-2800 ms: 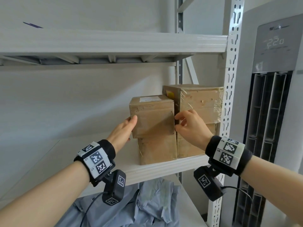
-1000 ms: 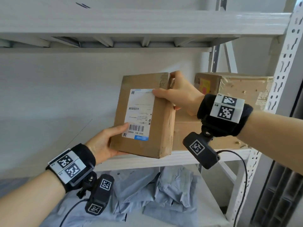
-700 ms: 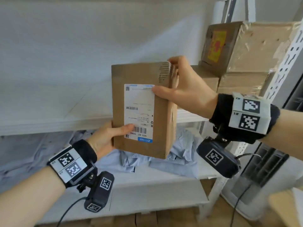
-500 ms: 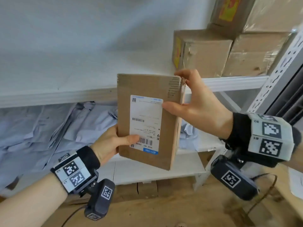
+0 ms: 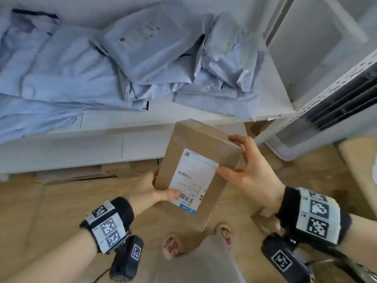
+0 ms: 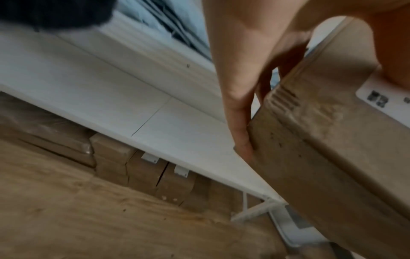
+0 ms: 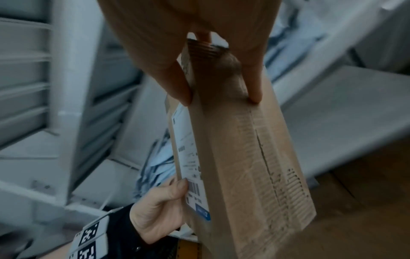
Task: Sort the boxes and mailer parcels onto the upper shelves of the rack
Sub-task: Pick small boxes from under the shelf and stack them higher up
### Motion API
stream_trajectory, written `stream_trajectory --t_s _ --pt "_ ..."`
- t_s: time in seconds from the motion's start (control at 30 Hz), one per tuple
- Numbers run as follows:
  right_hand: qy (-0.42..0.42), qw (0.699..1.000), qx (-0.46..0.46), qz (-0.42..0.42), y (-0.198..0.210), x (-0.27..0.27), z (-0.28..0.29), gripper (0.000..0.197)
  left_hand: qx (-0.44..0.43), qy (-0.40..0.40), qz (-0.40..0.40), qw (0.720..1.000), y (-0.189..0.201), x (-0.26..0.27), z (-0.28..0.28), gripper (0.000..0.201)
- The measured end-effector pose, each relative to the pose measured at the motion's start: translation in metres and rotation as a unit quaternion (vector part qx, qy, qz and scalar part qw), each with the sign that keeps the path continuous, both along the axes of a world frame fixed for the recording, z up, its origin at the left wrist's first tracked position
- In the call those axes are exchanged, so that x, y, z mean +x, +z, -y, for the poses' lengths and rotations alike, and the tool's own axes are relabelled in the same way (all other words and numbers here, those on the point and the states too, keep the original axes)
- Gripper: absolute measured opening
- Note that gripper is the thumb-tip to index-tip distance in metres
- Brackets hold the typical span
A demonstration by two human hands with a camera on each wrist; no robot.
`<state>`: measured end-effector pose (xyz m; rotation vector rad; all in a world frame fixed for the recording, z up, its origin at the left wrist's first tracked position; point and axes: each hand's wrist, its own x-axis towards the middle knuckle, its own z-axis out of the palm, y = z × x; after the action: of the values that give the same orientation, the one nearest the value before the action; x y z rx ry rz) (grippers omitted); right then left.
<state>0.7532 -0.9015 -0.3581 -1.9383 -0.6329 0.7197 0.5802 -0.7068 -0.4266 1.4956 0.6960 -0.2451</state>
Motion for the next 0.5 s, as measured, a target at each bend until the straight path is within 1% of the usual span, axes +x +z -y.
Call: stream_trajectory --t_s 0.1,0.2,0.27,0.37,0.5 --pt "-0.012 0.997 -0.065 -0.035 -0.071 0.014 0.012 0.068 -0.012 0.000 -0.045 0.999 -0.068 0.007 0.014 0.068" --pt "-0.012 0.992 -0.096 -0.083 -0.147 0.025 0.023 0.067 -0.022 0.003 -0.057 0.998 -0.138 0.016 0.028 0.071" --pt "-0.016 0.989 -0.104 -0.102 -0.203 0.033 0.031 0.065 -0.022 0.003 -0.057 0.998 -0.191 0.023 0.036 0.074" --pt "-0.026 0.988 -0.101 -0.117 -0.290 0.044 0.038 0.063 -0.006 0.000 -0.057 0.998 -0.276 0.033 0.045 0.073" --pt "-0.038 0.989 -0.091 -0.109 -0.401 0.052 0.041 0.063 0.048 0.001 -0.060 0.997 -0.387 0.042 0.053 0.076"
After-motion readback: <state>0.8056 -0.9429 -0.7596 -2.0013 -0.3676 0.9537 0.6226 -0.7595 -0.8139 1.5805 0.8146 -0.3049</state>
